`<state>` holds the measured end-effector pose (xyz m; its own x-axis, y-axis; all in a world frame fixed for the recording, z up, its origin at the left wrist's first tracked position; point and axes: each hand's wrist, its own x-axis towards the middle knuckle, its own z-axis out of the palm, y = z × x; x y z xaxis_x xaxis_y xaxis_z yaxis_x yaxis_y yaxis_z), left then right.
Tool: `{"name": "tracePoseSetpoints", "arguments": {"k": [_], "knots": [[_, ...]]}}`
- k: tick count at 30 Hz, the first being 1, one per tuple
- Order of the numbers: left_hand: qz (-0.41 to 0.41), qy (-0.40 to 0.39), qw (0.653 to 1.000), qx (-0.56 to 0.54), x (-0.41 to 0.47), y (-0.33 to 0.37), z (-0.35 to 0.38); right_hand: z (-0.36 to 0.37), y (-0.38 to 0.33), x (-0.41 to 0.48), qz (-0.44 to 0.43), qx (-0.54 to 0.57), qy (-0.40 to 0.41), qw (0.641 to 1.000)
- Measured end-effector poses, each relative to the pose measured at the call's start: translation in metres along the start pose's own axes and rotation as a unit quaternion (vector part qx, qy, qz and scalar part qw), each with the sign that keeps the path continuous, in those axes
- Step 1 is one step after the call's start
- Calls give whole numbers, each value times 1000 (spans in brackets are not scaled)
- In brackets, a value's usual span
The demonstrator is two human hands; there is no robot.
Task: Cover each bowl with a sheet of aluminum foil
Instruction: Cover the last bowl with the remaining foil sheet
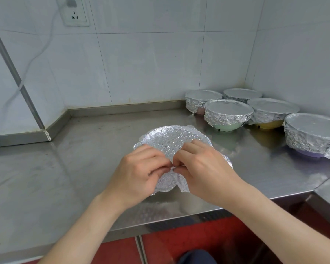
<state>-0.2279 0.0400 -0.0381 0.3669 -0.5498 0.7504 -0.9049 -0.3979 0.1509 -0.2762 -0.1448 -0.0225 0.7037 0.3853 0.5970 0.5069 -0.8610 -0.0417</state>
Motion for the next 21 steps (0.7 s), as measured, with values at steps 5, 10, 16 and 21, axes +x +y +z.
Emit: {"name": "tracePoseSetpoints", "arguments": {"k": [5, 10, 16, 21], "knots": [[-100, 1, 993, -68, 6, 6, -2, 0, -7, 1, 23, 4, 8, 1000], [-138, 13, 985, -100, 6, 4, -4, -30, 8, 5, 105, 147, -61, 982], [-117, -14, 986, -117, 6, 5, 3, -39, 24, 4, 153, 200, -121, 960], [-90, 15, 991, -95, 4, 3, 8, -32, 20, 3, 120, 179, -105, 971]]}}
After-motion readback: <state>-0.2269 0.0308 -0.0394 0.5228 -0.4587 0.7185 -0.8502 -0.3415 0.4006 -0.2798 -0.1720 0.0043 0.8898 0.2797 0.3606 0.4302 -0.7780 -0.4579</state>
